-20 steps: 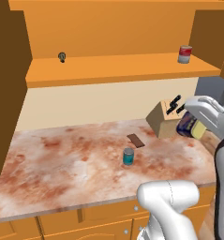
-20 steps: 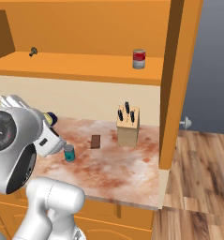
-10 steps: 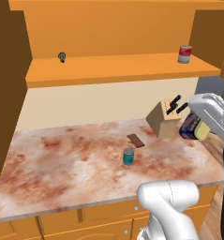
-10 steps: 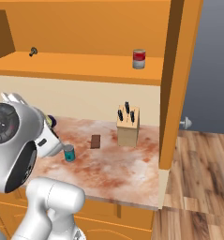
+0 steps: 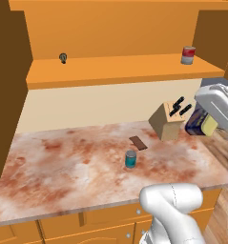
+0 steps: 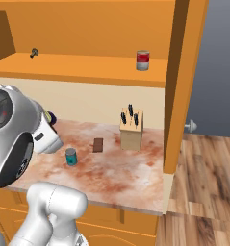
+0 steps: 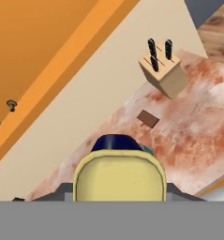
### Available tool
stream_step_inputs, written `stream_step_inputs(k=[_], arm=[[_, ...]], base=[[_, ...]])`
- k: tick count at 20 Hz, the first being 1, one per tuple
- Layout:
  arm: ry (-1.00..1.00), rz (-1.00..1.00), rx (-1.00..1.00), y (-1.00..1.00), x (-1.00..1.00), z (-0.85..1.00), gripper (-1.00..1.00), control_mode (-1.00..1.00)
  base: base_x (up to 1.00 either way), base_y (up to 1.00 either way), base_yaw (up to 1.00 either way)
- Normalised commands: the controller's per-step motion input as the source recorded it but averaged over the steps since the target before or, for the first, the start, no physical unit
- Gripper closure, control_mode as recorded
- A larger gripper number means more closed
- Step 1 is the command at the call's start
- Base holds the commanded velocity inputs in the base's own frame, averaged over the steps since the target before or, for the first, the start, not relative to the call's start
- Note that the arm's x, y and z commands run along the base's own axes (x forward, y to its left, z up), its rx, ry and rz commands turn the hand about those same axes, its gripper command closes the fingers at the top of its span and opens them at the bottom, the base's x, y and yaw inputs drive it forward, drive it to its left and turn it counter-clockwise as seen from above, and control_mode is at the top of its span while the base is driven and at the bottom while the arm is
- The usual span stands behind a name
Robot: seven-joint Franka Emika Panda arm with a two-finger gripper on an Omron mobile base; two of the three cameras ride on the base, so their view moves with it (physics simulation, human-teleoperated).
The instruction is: Pick the cans from the counter and place them in their designated side in the cabinet.
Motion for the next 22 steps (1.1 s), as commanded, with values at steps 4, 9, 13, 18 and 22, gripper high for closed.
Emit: stream_step_inputs(k=[4, 9, 13, 18, 22], arm=[[0.0, -0.03, 0.0, 0.0, 0.0, 0.21, 1.0, -1.0], [-0.03, -0.03, 0.0, -0.01, -0.01, 0.23, 1.0, -1.0], [-0.04, -0.02, 0.0, -0.05, -0.08, 0.21, 1.0, -1.0], [-0.04, -0.02, 0.0, -0.08, -0.05, 0.23, 1.0, -1.0], [-0.07, -0.03, 0.0, -0.05, -0.02, 0.23, 1.0, -1.0]], base=[[0.0, 0.0, 0.0], [0.0, 0.0, 0.0], [0.0, 0.0, 0.0], [0.0, 0.0, 0.0], [0.0, 0.0, 0.0]])
